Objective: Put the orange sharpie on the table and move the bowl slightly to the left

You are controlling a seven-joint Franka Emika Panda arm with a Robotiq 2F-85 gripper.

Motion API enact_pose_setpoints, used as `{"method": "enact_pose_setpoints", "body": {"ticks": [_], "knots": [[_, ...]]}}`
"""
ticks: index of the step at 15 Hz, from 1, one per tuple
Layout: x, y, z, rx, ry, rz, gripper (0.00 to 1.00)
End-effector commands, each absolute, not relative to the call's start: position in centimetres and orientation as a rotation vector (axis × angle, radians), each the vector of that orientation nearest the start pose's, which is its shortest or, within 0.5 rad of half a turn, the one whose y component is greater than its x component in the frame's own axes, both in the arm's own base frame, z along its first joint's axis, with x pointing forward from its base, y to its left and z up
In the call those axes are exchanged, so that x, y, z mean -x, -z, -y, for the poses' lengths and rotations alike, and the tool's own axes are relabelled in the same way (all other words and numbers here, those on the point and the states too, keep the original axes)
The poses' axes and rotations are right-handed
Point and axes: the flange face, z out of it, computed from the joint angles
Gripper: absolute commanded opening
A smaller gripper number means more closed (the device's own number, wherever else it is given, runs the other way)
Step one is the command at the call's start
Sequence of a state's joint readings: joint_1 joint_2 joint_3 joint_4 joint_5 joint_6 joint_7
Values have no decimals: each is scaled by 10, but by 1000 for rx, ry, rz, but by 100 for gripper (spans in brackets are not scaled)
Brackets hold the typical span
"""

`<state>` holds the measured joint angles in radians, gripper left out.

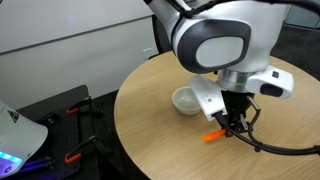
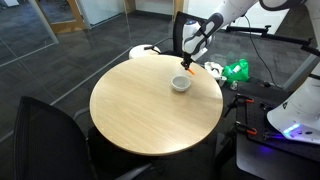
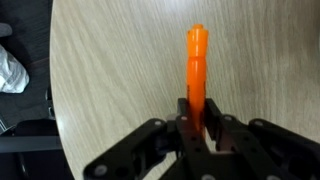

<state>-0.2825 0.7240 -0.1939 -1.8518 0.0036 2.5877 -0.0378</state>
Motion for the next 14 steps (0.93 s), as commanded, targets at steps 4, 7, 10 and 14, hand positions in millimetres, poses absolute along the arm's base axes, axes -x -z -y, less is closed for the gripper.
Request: {"method": "enact_pose_setpoints", "body": {"ticks": [4,7,10,14], "knots": [[-588,-113,291,3160,-77,-648,5],[-593,-108,289,3141,-87,-664,46],[-597,-107,289,3137,-96,-677,68],[-599,-117,284,3151,-70,-701,97]]}}
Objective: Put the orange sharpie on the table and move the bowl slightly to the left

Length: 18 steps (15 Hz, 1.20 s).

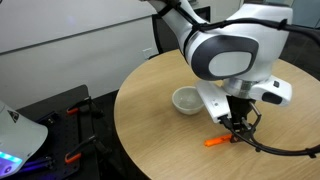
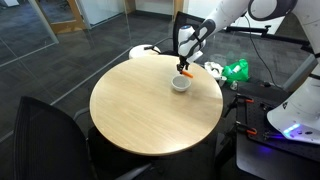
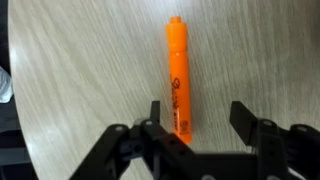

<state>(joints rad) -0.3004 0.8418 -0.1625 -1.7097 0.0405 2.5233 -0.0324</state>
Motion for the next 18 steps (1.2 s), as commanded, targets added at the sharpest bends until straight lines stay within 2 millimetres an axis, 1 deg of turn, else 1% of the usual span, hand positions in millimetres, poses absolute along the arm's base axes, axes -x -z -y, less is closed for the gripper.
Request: {"method": "enact_pose_setpoints", "body": {"ticks": [1,5,8,10,14,18], "knots": [[-599,-120,282,3150,-65,-708,100],[-600,-137,269,3141,-36,-731,100],[-602,-154,255,3142,10,-731,100],[-601,-168,244,3142,39,-734,100],[-598,-193,218,3146,90,-670,100],[-587,-213,188,3128,140,-622,100]]}}
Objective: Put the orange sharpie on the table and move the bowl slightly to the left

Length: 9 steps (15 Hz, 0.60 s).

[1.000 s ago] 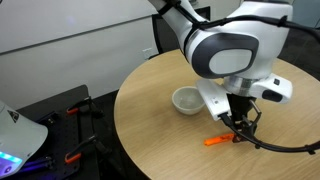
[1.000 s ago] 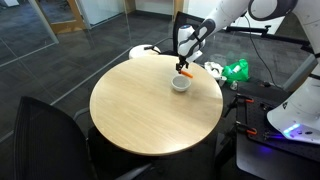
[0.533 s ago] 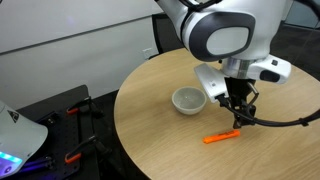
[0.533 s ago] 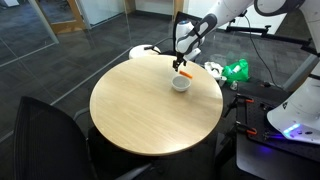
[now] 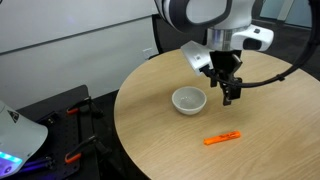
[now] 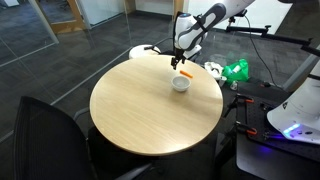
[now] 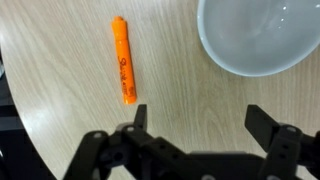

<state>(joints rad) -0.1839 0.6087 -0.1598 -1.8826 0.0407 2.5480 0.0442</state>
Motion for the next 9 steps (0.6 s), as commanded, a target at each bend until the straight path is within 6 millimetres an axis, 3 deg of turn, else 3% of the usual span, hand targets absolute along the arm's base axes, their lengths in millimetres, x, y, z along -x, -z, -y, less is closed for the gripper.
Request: {"method": "enact_pose_setpoints", "body": {"ticks": [1,5,9], "knots": [[-584,-216,178,3126,151,-608,100],[-571,-224,140,3102,191,-591,100],[-564,-219,104,3051,192,-722,100]]}}
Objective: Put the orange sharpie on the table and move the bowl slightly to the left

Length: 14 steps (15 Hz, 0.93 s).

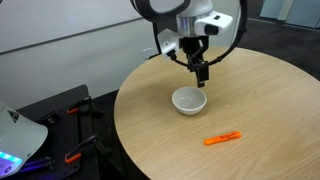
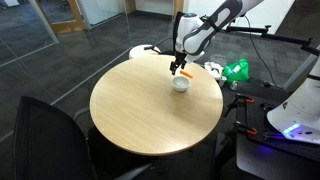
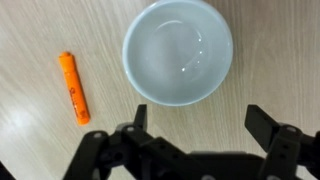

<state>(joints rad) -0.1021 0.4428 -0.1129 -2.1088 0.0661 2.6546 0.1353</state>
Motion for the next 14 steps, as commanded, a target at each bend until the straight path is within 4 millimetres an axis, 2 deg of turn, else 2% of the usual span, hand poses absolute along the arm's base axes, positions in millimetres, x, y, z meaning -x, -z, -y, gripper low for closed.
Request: {"method": "enact_pose_setpoints", "body": {"ticks": [1,5,6,8,14], "knots": [[-563,-218,96,3043,191,-754,100],[-559,-209,70,3031,189,-828,100],[-568,-203,77,3045,162,-782,100],[-566,-200,69,3044,154,-788,100],[-565,-200,72,3045,155,-796,100]]}}
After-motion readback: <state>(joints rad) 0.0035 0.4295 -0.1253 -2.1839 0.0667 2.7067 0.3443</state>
